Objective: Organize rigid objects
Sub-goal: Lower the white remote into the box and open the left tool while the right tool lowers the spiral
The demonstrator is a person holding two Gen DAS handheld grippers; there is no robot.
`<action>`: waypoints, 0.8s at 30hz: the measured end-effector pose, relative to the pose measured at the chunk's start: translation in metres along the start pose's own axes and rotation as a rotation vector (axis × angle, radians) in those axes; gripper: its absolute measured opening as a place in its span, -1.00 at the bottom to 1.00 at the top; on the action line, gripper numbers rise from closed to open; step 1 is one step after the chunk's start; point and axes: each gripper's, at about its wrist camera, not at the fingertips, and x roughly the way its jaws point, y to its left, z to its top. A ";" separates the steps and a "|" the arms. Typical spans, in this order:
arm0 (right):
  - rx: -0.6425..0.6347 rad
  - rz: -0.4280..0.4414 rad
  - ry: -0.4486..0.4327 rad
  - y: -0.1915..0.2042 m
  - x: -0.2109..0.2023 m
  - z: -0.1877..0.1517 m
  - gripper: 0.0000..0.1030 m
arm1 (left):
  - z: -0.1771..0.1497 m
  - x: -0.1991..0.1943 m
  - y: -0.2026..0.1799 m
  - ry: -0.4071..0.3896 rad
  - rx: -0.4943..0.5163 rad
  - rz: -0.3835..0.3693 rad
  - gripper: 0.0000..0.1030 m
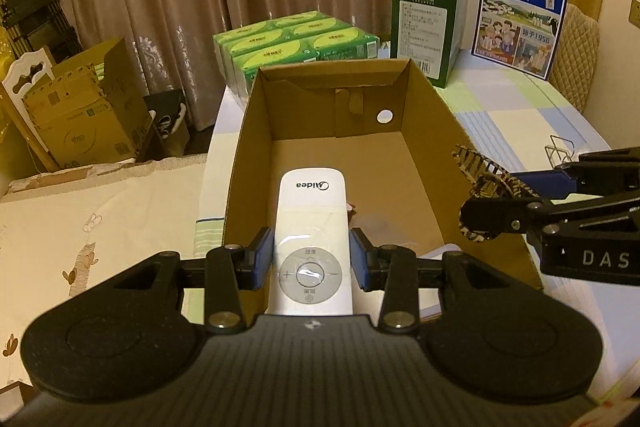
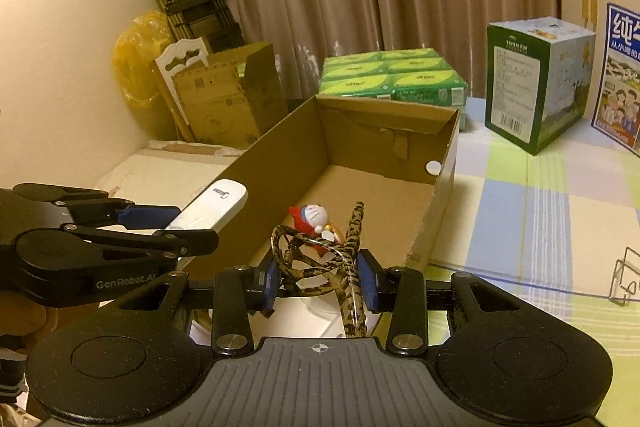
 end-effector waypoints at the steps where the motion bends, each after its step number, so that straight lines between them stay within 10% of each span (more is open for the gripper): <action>1: 0.002 0.000 0.002 -0.001 0.002 0.000 -0.29 | 0.000 0.002 0.000 0.002 0.000 0.000 -0.31; 24: 0.024 0.003 -0.003 -0.001 -0.001 0.001 -0.28 | 0.004 -0.007 0.003 -0.033 -0.006 0.031 -0.26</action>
